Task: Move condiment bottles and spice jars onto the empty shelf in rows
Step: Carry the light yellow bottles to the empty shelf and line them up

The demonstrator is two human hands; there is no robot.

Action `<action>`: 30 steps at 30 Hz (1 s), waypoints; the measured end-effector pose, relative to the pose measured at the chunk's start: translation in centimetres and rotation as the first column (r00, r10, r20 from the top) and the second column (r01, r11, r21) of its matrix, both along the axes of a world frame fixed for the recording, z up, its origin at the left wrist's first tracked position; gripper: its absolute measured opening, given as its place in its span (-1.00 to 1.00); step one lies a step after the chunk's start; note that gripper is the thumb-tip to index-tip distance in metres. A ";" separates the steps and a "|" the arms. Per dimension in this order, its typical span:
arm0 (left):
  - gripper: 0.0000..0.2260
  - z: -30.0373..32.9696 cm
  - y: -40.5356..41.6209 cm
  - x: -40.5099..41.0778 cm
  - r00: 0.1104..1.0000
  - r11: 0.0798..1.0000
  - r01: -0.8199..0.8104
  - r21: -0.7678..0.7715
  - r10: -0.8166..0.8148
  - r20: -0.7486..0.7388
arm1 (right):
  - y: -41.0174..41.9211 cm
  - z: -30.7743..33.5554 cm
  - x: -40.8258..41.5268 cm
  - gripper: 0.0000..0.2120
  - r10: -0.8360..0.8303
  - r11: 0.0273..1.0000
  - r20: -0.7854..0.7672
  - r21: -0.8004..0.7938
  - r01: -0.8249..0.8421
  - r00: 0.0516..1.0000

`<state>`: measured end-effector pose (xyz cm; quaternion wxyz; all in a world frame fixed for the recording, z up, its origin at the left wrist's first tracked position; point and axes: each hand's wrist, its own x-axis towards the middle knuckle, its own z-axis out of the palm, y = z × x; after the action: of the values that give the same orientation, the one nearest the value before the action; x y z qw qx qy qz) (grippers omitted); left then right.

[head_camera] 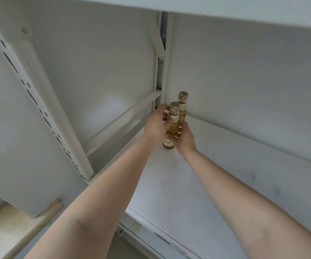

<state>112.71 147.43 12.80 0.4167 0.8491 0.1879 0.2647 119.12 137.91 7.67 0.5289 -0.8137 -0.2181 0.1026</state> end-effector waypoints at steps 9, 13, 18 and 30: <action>-0.55 -2.8 -4.0 -3.6 0.952 0.991 -0.130 -0.015 0.121 -0.281 | -9.8 -1.0 -2.2 -0.52 -0.067 0.957 0.035 -0.281 0.074 0.997; -0.56 -3.1 -11.5 -5.3 0.948 0.997 0.073 0.037 -0.058 -0.312 | -17.8 -0.4 -5.1 -0.57 -0.065 0.901 0.187 -0.411 0.138 0.980; -0.53 -2.8 -24.4 -7.0 0.883 0.855 0.452 0.253 -0.389 -0.262 | -30.1 0.9 -10.3 -0.50 -0.144 0.779 0.307 -0.551 0.299 0.941; -0.52 -5.9 -58.6 -21.8 0.388 0.275 0.903 0.330 -0.852 -0.352 | -63.3 -0.7 -38.3 -0.53 -0.683 0.337 0.387 -0.586 0.737 0.620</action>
<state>90.89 88.82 6.89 0.2611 0.8954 -0.3603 -0.0175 80.78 74.64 7.00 0.1615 -0.9629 0.1952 -0.0929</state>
